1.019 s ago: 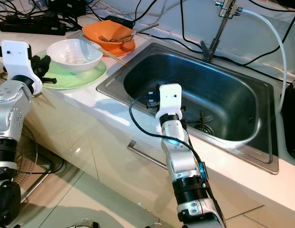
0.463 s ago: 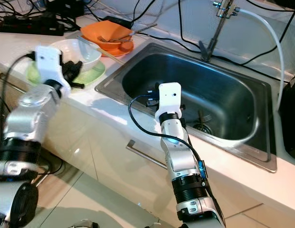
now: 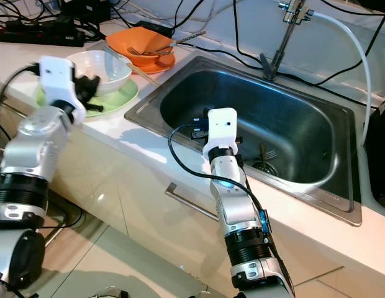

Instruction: Kitchen organization

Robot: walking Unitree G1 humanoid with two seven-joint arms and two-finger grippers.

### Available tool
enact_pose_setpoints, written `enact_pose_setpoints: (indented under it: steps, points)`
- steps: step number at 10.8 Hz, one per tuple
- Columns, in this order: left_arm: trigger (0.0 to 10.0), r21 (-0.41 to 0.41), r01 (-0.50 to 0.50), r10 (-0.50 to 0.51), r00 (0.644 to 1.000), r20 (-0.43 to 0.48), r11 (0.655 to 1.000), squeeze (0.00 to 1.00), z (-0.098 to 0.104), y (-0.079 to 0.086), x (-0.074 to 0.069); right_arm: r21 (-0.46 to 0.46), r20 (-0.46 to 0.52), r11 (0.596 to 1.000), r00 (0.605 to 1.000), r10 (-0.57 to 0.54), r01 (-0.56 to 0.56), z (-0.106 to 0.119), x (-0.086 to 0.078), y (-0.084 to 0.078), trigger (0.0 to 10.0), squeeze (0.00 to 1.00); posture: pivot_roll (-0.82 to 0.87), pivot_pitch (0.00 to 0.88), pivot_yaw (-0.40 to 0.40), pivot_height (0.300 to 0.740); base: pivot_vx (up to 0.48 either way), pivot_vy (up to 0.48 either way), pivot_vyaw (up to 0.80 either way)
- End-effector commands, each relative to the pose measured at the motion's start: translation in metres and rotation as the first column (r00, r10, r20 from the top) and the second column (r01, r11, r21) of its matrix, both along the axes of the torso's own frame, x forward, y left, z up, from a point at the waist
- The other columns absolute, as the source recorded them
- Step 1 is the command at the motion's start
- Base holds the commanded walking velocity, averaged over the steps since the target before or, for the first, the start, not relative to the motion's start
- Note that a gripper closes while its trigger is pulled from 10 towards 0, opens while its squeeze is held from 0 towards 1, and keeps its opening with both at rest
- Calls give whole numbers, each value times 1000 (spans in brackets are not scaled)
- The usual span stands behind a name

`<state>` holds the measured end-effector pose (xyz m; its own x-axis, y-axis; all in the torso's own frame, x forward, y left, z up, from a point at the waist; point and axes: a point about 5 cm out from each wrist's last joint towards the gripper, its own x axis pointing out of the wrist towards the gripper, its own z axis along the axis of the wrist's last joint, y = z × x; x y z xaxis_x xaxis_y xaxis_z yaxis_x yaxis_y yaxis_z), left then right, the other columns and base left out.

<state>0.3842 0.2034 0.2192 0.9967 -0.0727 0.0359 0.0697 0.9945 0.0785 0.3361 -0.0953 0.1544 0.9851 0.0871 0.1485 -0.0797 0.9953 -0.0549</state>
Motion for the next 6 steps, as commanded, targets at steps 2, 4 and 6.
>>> enact_pose_setpoints:
  steps: [2,4,6]
  points:
    - [10000,7,-43,43,999,1,999,0,1,11,-4,1,-3,1000,1000,-21,21,-1,0,-6,10000,0,-49,0,-101,740,0,0,0]
    - [10000,23,-63,63,998,8,998,0,4,21,-8,0,-5,1000,1000,-24,24,-2,1,-7,10000,0,-45,0,-102,740,0,0,0]
    - [10000,24,-46,45,999,25,999,0,6,19,-9,2,-5,1000,1000,-23,23,-2,1,-7,10000,0,-41,0,-106,740,0,0,0]
